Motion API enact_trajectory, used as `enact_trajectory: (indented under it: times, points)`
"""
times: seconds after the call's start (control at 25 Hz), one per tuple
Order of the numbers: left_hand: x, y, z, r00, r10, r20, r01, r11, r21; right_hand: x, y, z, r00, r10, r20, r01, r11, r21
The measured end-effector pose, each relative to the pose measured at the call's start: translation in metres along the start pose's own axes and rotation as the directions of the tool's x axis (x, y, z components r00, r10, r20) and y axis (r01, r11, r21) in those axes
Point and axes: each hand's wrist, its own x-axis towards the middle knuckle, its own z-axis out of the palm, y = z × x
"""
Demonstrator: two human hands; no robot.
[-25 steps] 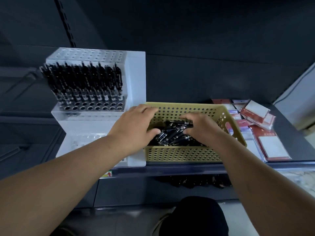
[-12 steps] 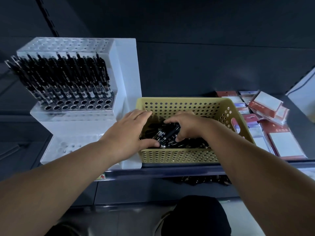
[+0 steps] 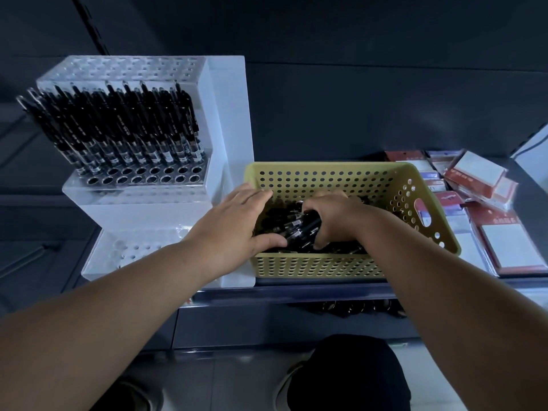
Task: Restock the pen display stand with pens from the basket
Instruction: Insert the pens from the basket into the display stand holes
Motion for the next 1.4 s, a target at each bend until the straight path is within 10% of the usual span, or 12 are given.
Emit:
enact_trajectory:
  times: [0.68,0.96,1.2,1.4]
  points:
    - [-0.003,0.007,-0.006,1.0,-0.023,-0.016,0.023,1.0,0.008,-0.042,0.004,-0.033,0.981,-0.005,-0.192,-0.033,0.98,-0.196]
    - [-0.02,0.025,-0.02,0.95,-0.19,-0.248,0.069,0.901,-0.428,-0.07,-0.005,-0.058,0.894,0.14,-0.425,0.01,0.943,0.332]
    - [-0.031,0.039,-0.054,0.937,-0.34,0.087,0.203,0.323,-0.924,-0.092,-0.059,-0.086,0.924,-0.009,-0.381,0.201,0.861,0.467]
    - [-0.054,0.032,-0.099,0.938,-0.341,0.068,-0.018,-0.243,-0.97,-0.112,-0.128,-0.087,0.956,-0.16,-0.246,0.257,0.861,0.439]
